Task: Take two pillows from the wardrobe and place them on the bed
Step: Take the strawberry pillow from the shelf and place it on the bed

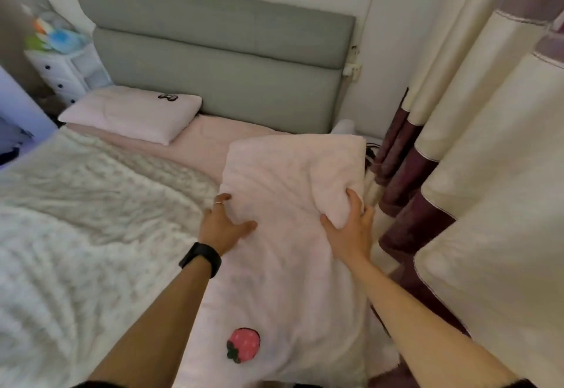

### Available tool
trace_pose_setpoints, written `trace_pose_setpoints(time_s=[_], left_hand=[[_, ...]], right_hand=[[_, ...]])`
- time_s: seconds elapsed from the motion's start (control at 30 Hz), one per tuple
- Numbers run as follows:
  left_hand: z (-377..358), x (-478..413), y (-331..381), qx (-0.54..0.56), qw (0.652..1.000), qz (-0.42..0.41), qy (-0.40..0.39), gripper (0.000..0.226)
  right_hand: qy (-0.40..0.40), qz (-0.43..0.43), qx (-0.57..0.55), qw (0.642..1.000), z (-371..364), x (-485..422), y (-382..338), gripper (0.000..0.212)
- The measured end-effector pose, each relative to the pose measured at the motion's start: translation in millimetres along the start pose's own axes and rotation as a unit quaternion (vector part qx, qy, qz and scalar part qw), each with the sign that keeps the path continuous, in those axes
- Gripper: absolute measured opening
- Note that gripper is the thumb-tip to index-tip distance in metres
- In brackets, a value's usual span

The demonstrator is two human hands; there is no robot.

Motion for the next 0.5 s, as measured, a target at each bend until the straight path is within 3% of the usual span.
trace_pose_setpoints(time_s=[0.27, 0.5], left_hand=[[-20, -114, 57, 0.001, 0.998, 0.041, 0.041, 0.085], [-29, -241, 72, 0.026, 0.995, 0.078, 0.063, 0.086]], right_hand=[[-0.051, 0.028, 0.018, 0.998, -33, -165, -15, 0.082], [-0.100, 0.057, 0.018, 0.993, -106, -302, -30, 0.081]])
Point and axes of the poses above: each hand's wrist, its own x-axis away from the middle knuckle, its own z-axis out of the back of the hand, y = z × x, the point moved 3 cm from there along -x, towards the middle knuckle, and after that the axes turned 3 degrees about -x, right-handed, at the moved point
